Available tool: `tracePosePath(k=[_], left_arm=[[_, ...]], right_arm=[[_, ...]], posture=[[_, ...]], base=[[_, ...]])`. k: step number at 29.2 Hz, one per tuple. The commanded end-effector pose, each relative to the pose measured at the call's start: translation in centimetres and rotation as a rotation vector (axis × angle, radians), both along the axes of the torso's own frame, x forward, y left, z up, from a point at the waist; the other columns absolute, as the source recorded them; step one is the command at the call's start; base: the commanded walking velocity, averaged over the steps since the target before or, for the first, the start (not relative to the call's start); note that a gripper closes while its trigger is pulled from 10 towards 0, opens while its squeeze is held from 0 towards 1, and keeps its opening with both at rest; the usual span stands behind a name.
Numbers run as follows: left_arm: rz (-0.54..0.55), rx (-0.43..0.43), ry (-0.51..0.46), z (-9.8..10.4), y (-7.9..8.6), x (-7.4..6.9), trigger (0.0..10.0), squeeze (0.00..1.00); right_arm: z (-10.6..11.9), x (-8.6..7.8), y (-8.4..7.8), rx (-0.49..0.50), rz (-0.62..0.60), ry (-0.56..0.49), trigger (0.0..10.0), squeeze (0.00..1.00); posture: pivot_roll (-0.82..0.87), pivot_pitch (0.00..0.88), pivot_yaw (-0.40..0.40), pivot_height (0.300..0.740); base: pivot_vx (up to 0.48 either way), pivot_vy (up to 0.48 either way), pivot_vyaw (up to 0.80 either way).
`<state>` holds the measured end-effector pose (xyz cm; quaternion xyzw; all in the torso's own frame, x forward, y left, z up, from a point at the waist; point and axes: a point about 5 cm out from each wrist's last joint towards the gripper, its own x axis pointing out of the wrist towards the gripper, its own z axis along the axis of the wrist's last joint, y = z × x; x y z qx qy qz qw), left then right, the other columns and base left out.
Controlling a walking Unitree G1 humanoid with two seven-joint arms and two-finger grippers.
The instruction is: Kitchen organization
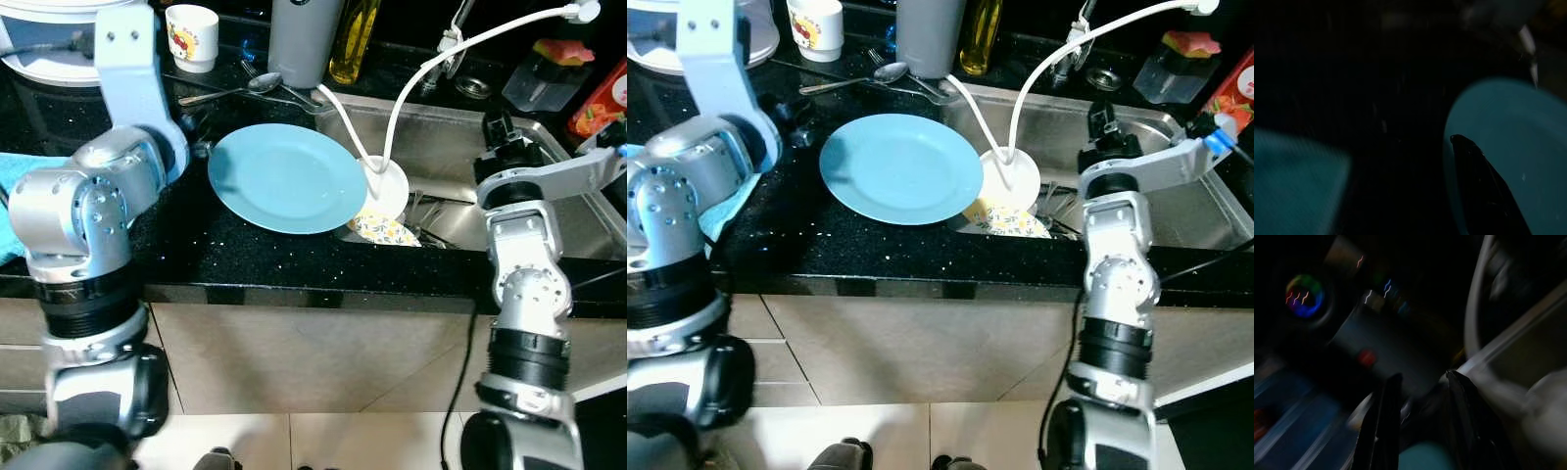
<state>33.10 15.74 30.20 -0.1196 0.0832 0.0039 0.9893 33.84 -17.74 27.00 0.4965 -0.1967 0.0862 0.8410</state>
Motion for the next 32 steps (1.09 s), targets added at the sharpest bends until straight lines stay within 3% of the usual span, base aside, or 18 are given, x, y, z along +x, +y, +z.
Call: tracePosePath(k=[1, 4, 6, 10, 14, 18, 21, 23, 32], left_arm=[[0.035, -0.021, 0.04, -0.8, 0.1, -0.1, 10.0, 0.0], [0.025, -0.169, 0.036, -1.5, -1.2, -0.1, 10.0, 0.0], [0.035, -0.202, 0.035, -1.5, -1.4, -0.1, 10.0, 0.0], [0.045, -0.199, 0.022, -0.9, -0.9, 0.0, 10.0, 0.0], [0.065, -0.196, 0.019, -0.3, -0.2, -0.1, 10.0, 0.0], [0.069, -0.195, 0.02, -0.4, -0.1, -0.1, 10.0, 0.0], [0.064, -0.168, -0.009, 0.0, 0.1, -0.2, 10.0, 0.0], [0.036, -0.078, -0.1, 1.2, 0.1, -0.3, 10.0, 0.0], [-0.006, -0.037, -0.158, 2.0, -0.2, -0.4, 10.0, 0.0]], right_arm=[[-0.3, -0.5, 0.0, 0.023, 0.029, -0.006, 10.0, 0.0], [-0.8, -0.7, 0.9, 0.044, 0.069, 0.004, 10.0, 0.0], [-0.7, -0.9, 1.1, 0.055, 0.089, -0.004, 10.0, 0.0], [-0.7, -1.1, 1.4, 0.083, 0.145, -0.003, 10.0, 0.0], [-2.8, -0.4, 1.6, 0.0, 0.165, 0.146, 10.0, 0.0], [-3.4, -0.1, 1.4, -0.04, 0.153, 0.193, 10.0, 0.0], [-4.0, 0.3, 1.0, -0.076, 0.137, 0.237, 10.0, 0.0], [-5.5, 0.9, 1.4, -0.105, 0.165, 0.362, 10.0, 0.0], [-5.7, 1.0, 2.0, -0.074, 0.235, 0.401, 10.0, 0.0]], posture=[[0.3, 0.106, -0.113, 0.74], [0.29, 0.104, -0.11, 0.74], [0.29, 0.102, -0.108, 0.74], [0.29, 0.1, -0.108, 0.74], [0.29, 0.101, -0.111, 0.74], [0.29, 0.101, -0.111, 0.74], [0.29, 0.102, -0.113, 0.74], [0.29, 0.106, -0.121, 0.74], [0.27, 0.11, -0.129, 0.74]], base=[[0.0, 0.0, 0.0], [0.0, 0.0, 0.0], [0.0, 0.0, 0.0], [0.0, 0.0, 0.0], [0.0, 0.0, 0.0], [0.0, 0.0, 0.0], [0.0, 0.0, 0.0], [0.0, 0.0, 0.0], [0.0, 0.0, 0.0]])
